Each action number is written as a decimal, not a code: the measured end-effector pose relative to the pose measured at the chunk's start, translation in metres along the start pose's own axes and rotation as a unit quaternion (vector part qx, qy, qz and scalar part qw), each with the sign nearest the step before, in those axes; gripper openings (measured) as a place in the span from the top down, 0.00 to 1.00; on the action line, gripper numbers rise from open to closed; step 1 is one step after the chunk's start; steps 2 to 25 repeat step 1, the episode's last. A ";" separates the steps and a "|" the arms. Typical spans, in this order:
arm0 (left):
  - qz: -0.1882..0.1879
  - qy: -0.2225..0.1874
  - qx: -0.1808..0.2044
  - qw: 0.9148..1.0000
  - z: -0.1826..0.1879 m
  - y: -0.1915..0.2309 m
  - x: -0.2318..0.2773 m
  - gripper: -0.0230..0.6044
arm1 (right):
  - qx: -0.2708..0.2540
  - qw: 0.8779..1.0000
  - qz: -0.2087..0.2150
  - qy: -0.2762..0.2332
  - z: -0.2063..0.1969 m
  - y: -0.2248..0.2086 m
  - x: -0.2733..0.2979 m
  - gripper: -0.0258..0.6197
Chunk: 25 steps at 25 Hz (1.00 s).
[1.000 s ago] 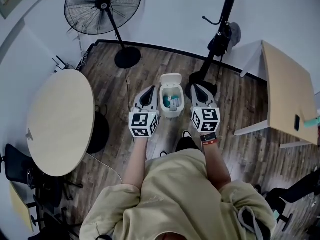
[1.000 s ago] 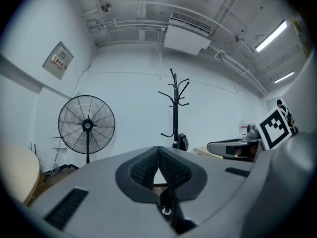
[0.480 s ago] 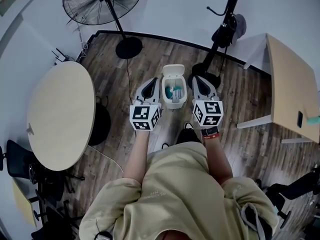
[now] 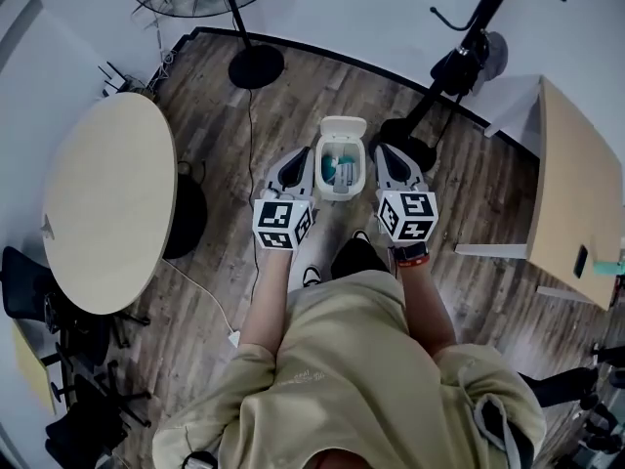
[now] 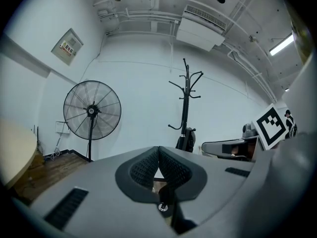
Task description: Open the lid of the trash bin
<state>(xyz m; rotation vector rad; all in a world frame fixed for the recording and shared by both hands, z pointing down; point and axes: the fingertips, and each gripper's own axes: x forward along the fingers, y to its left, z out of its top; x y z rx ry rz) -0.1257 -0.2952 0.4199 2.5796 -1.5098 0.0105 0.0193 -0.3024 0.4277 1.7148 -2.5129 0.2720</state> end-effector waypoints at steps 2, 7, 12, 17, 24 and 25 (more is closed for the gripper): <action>0.001 0.002 -0.003 1.000 -0.005 0.003 0.010 0.93 | 0.001 1.000 0.004 0.005 -0.004 -0.006 0.010 0.94; 0.001 0.002 -0.003 1.000 -0.005 0.003 0.010 0.93 | 0.001 1.000 0.004 0.005 -0.004 -0.006 0.010 0.94; 0.001 0.002 -0.003 1.000 -0.005 0.003 0.010 0.93 | 0.001 1.000 0.004 0.005 -0.004 -0.006 0.010 0.94; 0.001 0.002 -0.003 1.000 -0.005 0.003 0.010 0.93 | 0.001 1.000 0.004 0.005 -0.004 -0.006 0.010 0.94; 0.001 0.002 -0.003 1.000 -0.005 0.003 0.010 0.93 | 0.001 1.000 0.004 0.005 -0.004 -0.006 0.010 0.94; 0.001 0.002 -0.003 1.000 -0.005 0.003 0.010 0.93 | 0.001 1.000 0.004 0.005 -0.004 -0.006 0.010 0.94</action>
